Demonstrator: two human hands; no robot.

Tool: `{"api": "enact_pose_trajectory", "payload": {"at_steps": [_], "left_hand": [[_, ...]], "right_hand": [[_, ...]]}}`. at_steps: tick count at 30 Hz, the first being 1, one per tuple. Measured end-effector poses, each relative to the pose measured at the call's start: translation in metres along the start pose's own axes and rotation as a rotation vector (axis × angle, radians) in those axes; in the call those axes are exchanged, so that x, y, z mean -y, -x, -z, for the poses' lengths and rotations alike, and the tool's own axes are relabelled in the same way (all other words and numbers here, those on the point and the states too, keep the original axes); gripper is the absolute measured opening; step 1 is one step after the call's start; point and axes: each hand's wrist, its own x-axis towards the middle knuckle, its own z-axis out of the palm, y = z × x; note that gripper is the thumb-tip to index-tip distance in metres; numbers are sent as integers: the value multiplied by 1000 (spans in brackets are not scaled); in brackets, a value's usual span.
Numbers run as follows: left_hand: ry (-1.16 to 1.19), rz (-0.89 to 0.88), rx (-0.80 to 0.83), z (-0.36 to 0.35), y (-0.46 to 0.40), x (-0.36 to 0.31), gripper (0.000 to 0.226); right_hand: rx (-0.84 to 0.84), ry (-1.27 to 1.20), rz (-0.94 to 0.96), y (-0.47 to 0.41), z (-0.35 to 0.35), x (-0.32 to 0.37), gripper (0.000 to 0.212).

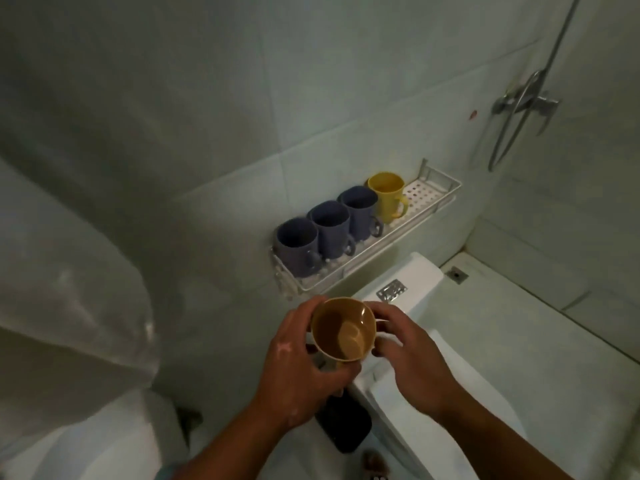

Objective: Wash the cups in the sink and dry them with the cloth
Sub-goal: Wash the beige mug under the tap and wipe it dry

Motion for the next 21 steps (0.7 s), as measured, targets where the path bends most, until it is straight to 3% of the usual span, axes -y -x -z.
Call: {"api": "enact_pose_trajectory", "payload": {"at_steps": [3,6,10,13,21], "left_hand": [[56,71,-10,-37,-35,-17,89],[61,115,2,-72,-67,-33,88],[76,153,38,-105,-112,-57,91],[20,112,94,-116,-154,-75,73],[-37,42,119,-115,-273,-104,68]], "right_hand": [[220,139,54,-23,57,-7,69],[194,274,110,-56,95,-22,82],[125,285,181,-106,140,-28,84],[108,240,224,-142,173,-14,82],[165,227,362,-254,253,23,80]]}}
